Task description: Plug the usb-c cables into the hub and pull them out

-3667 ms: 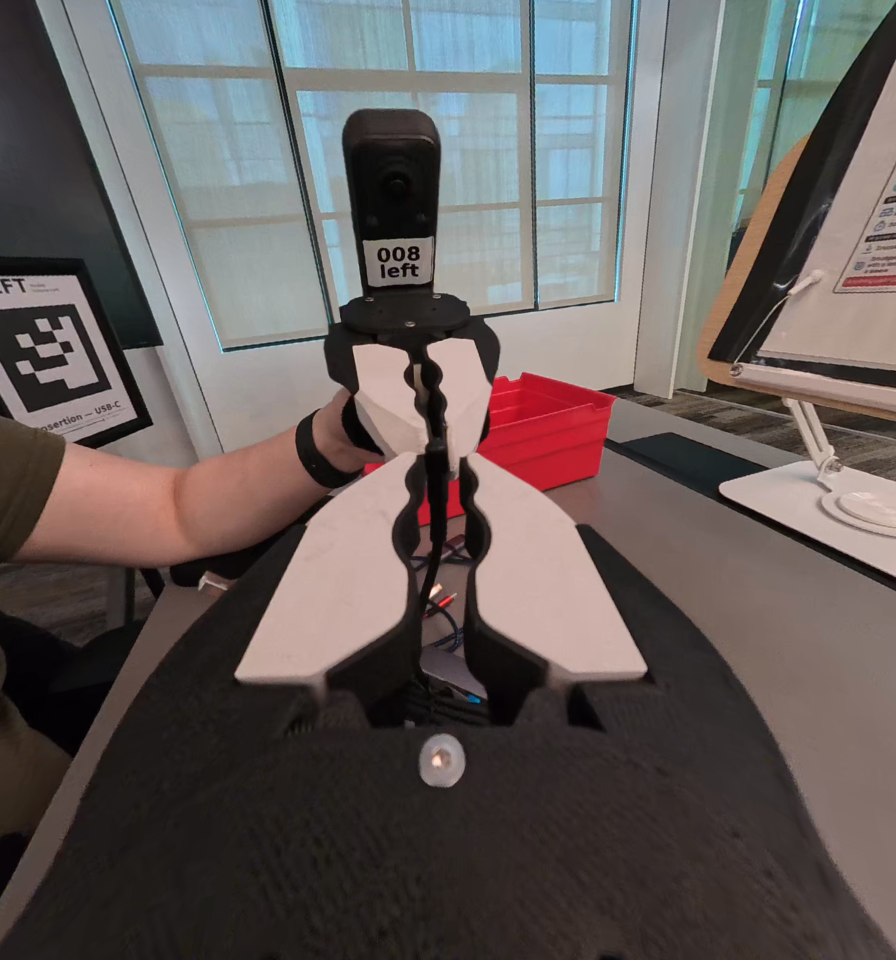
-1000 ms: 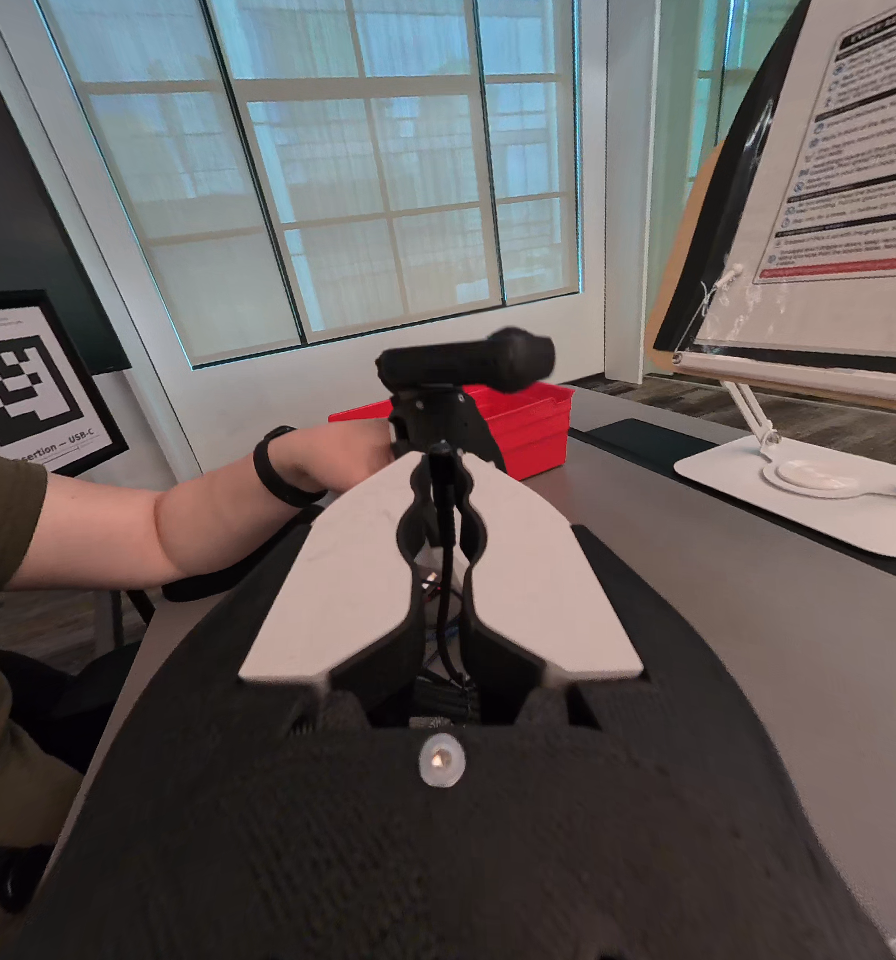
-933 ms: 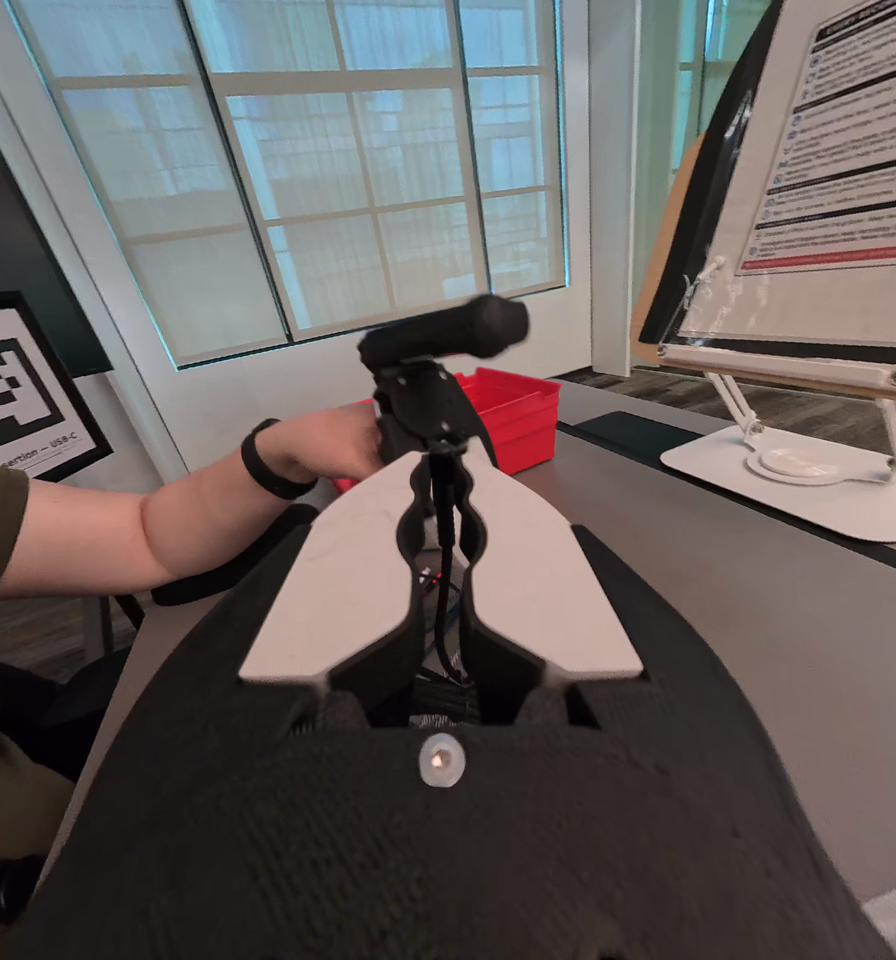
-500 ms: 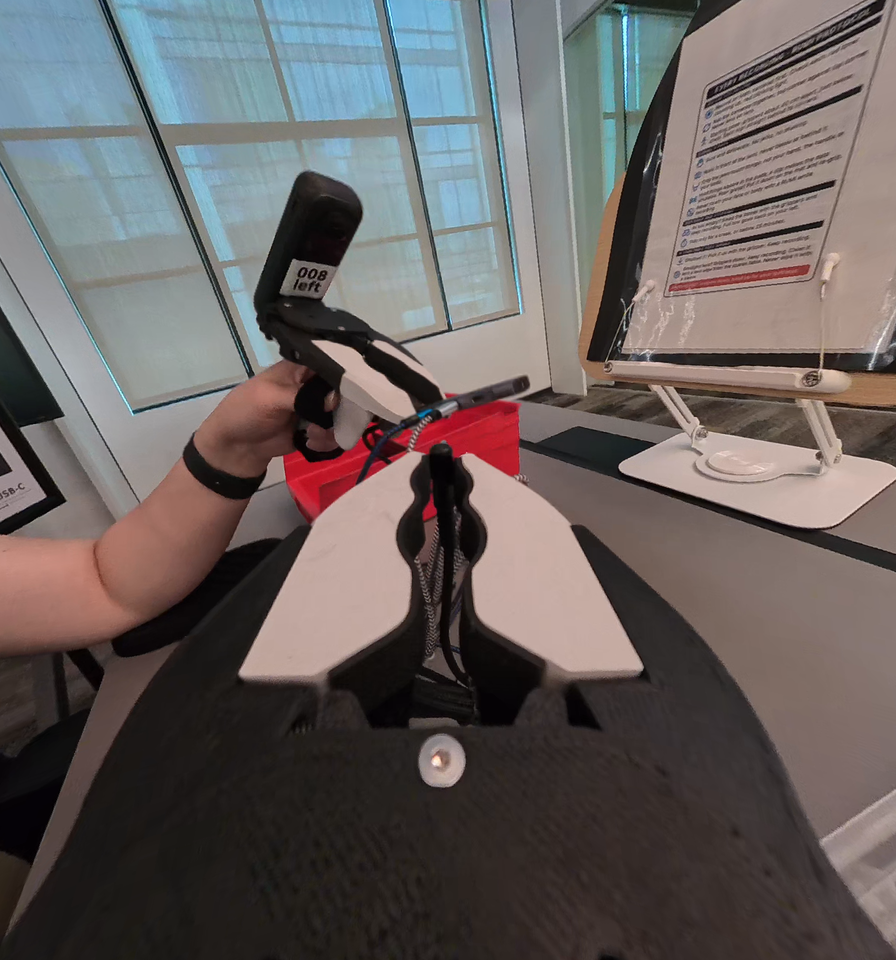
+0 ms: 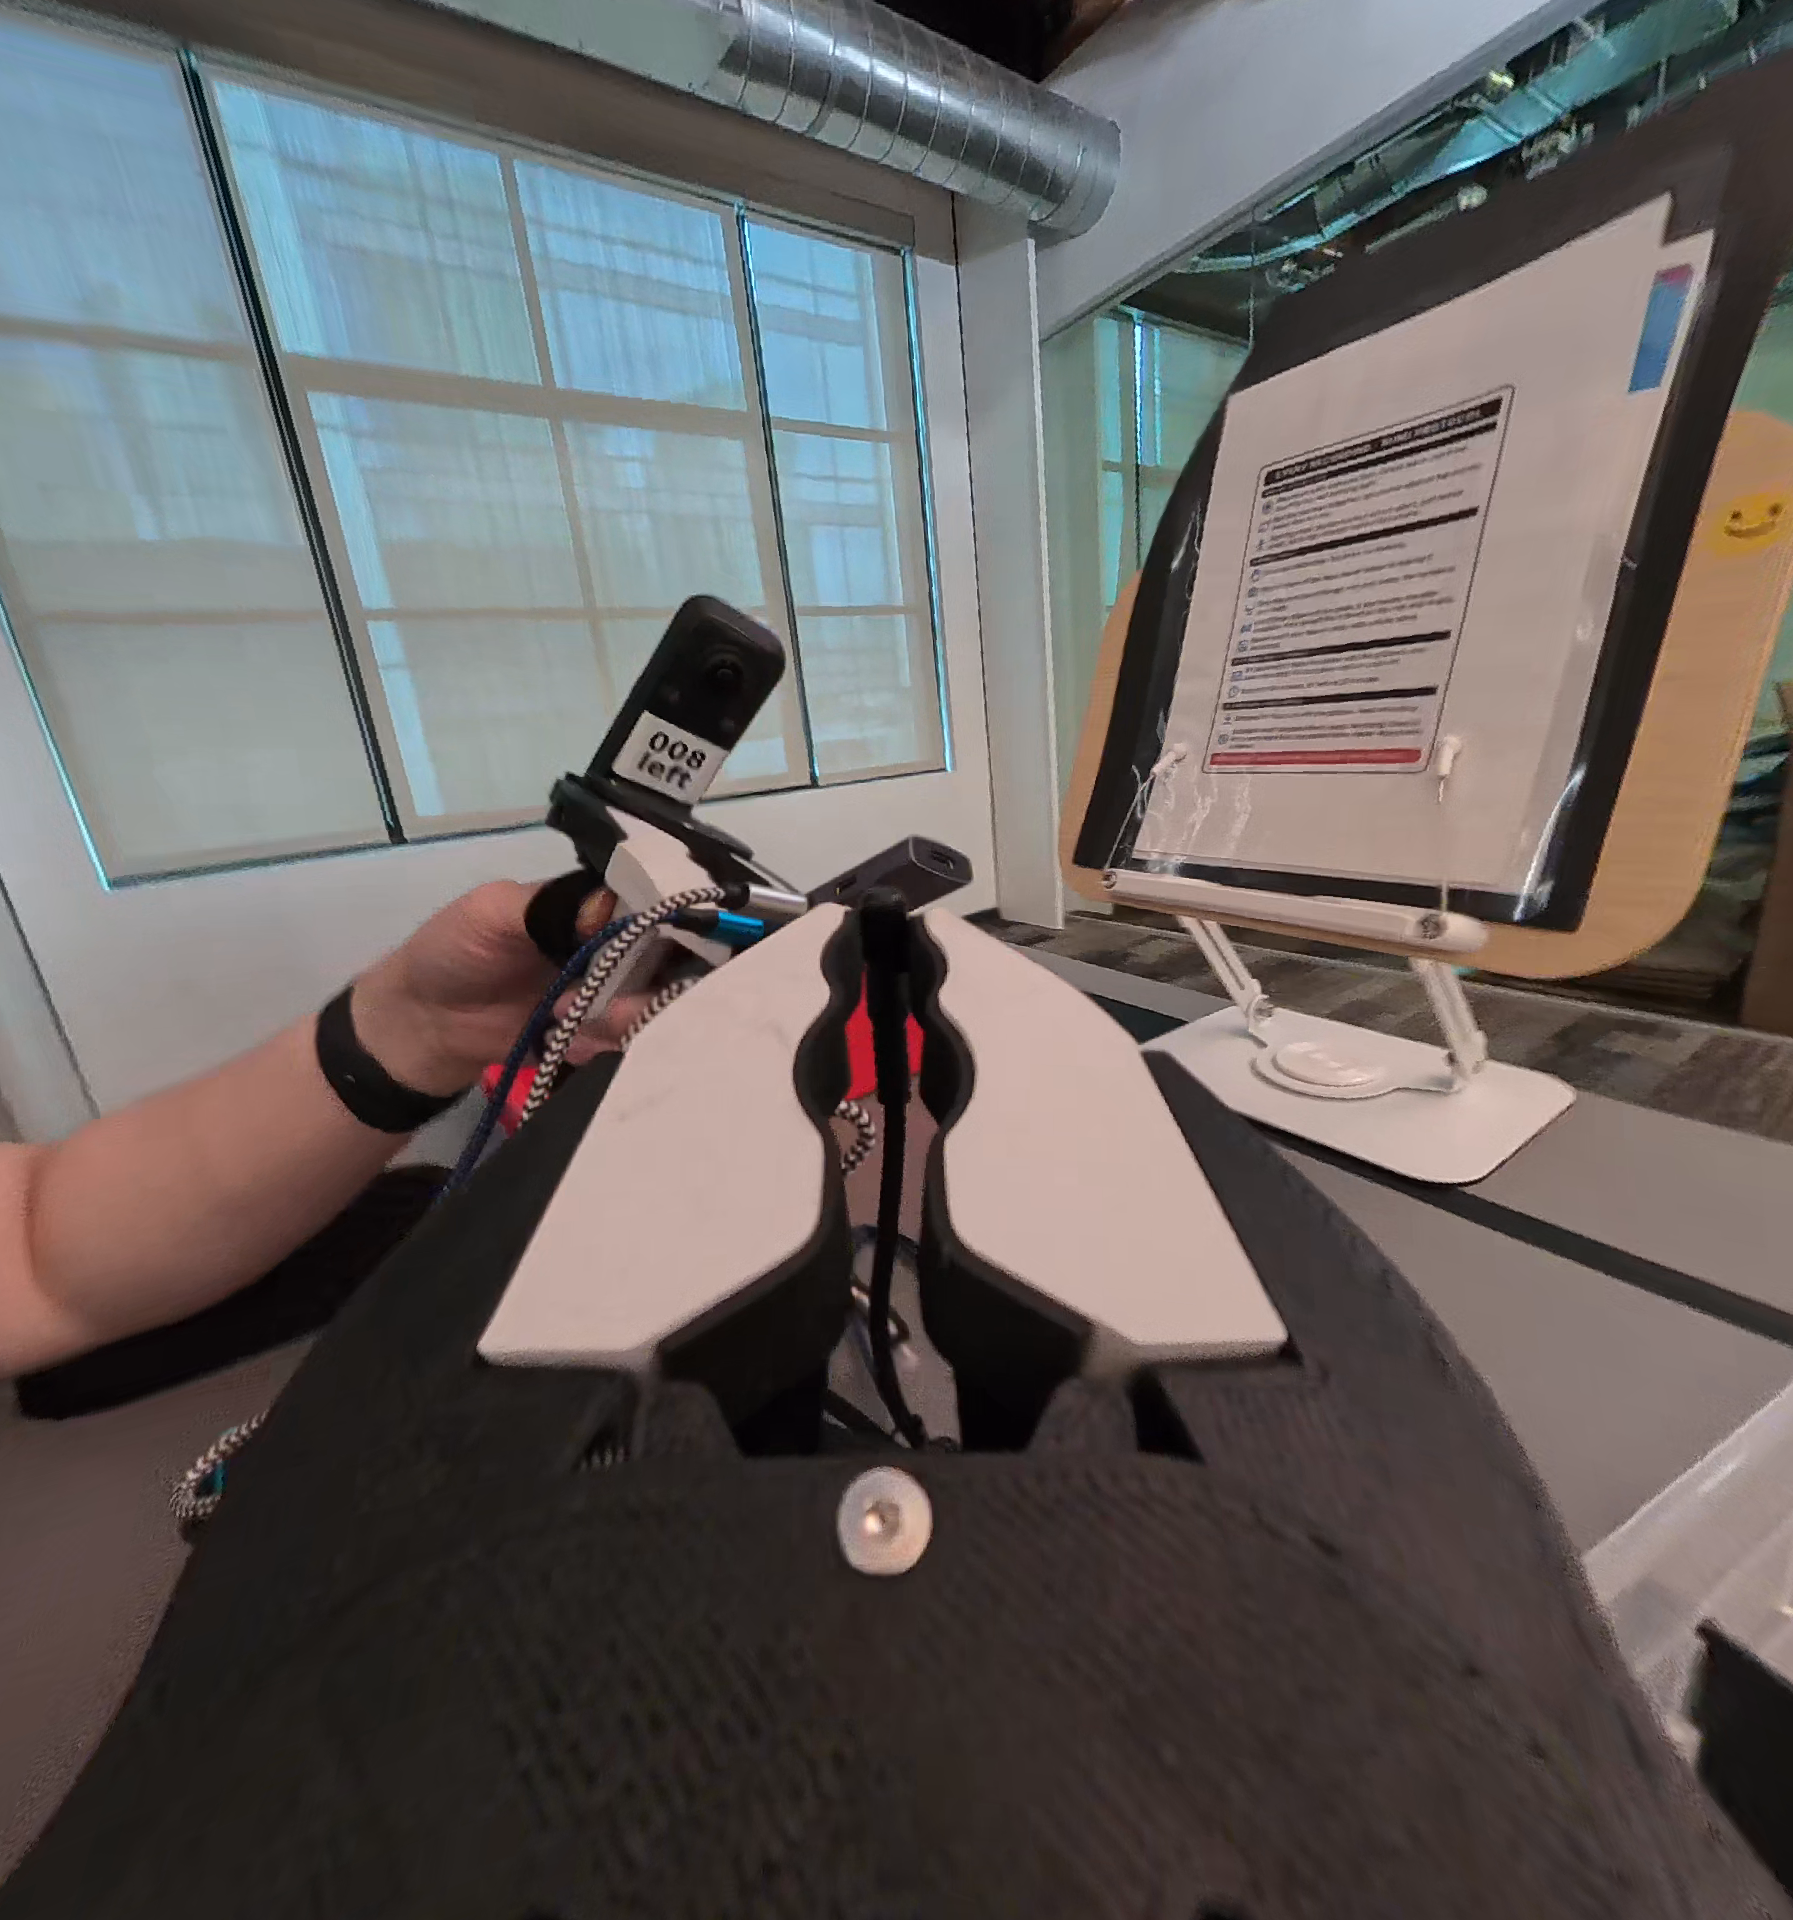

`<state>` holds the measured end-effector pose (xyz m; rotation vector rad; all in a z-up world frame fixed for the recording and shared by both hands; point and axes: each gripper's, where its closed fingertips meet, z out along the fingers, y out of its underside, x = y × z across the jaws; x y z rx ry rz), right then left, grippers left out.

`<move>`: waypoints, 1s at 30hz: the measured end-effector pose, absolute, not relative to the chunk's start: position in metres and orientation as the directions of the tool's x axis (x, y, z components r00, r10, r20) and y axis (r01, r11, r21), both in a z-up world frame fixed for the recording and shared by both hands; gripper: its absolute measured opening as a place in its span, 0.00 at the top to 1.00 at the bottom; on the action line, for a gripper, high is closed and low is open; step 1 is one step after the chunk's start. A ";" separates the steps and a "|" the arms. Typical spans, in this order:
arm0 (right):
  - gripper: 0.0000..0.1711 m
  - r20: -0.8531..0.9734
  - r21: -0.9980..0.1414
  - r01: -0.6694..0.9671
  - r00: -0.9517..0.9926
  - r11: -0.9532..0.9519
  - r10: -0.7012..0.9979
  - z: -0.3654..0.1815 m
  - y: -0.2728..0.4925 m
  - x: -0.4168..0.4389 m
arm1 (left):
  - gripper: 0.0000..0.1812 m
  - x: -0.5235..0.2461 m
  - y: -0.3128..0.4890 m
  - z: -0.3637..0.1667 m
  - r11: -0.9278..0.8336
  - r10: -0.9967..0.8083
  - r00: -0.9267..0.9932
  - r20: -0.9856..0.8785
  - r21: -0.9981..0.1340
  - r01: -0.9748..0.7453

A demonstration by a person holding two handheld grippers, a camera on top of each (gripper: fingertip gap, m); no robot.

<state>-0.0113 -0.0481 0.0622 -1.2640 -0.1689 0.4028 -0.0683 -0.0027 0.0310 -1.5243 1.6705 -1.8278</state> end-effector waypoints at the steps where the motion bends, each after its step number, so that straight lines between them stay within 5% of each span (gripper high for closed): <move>1: 0.95 -0.050 -0.957 -0.152 0.927 0.249 0.372 0.062 -0.048 -0.014 | 0.88 -0.069 -0.003 0.029 -0.299 -0.753 -0.426 0.502 -0.837 -0.458; 6: 0.95 0.358 -0.924 0.303 0.900 0.234 0.249 0.046 -0.042 -0.038 | 0.88 -0.083 0.004 0.013 -0.166 -0.814 -0.380 0.439 -0.804 -0.571; 12: 0.95 0.770 -0.638 0.760 0.625 0.123 0.131 0.008 -0.025 -0.064 | 0.88 -0.102 0.014 -0.012 -0.057 -0.850 -0.336 0.405 -0.706 -0.706; 18: 0.95 0.891 -0.444 0.894 0.434 0.056 0.134 -0.016 -0.015 -0.069 | 0.88 -0.105 0.017 -0.035 -0.004 -0.885 -0.290 0.365 -0.627 -0.779; 30: 0.95 0.934 -0.334 0.943 0.328 0.014 0.144 -0.032 -0.007 -0.073 | 0.87 -0.106 0.012 -0.041 0.033 -0.898 -0.288 0.334 -0.601 -0.799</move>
